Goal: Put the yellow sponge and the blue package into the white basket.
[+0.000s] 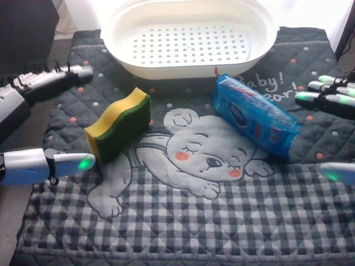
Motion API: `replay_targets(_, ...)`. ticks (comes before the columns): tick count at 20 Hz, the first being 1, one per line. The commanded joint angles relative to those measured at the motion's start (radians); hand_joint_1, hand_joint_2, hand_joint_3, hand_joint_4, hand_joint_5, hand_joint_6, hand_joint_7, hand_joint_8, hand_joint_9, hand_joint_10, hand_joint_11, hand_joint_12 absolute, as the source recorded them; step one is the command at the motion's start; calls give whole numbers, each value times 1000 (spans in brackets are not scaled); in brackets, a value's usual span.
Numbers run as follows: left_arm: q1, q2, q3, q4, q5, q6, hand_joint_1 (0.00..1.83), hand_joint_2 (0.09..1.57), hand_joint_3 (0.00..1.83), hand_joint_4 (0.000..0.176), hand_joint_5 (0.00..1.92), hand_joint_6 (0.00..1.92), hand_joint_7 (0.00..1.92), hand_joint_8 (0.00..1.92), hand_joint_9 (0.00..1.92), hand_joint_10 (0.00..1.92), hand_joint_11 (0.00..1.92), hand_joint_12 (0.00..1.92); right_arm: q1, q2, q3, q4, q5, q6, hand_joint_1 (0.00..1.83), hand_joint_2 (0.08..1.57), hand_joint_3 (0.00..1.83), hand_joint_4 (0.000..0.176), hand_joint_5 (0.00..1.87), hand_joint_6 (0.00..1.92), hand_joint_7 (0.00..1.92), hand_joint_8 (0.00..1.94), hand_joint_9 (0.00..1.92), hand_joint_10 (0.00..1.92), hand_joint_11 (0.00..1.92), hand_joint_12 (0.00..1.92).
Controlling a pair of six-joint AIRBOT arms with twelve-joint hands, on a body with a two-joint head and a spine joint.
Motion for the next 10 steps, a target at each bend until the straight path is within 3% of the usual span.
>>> replay_targets(1, -5, -1, 5, -4, -113, -7, 769, 995, 8, 18, 316, 0, 231, 2, 189, 27, 0, 717, 4, 5, 8, 22, 121, 7, 666, 1053, 7, 108, 313, 11, 162, 7, 57, 12, 0, 175)
replay_targets(2, -9, -6, 10, -2, -105, -7, 755, 995, 4, 0, 305, 0, 242, 3, 207, 22, 0, 751, 5, 2, 17, 24, 127, 7, 686, 1047, 2, 113, 304, 3, 163, 4, 56, 8, 0, 163)
replay_targets(6, -53, -32, 37, 4, -84, -7, 758, 963, 0, 0, 295, 0, 249, 1, 187, 0, 0, 583, 44, 1, 24, 31, 159, 9, 732, 892, 0, 172, 134, 0, 48, 0, 29, 0, 4, 213)
replay_targets(8, -79, -45, 48, 11, -76, -7, 822, 953, 0, 0, 294, 3, 253, 1, 193, 1, 0, 612, 93, -10, 27, 15, 159, 9, 729, 848, 0, 176, 35, 2, 1, 0, 0, 0, 0, 121)
replay_targets(10, -96, -65, 62, 12, -64, -7, 760, 946, 0, 43, 297, 1, 267, 1, 228, 6, 0, 767, 140, -36, 39, -3, 159, 9, 681, 816, 0, 176, 0, 0, 0, 0, 0, 0, 0, 114)
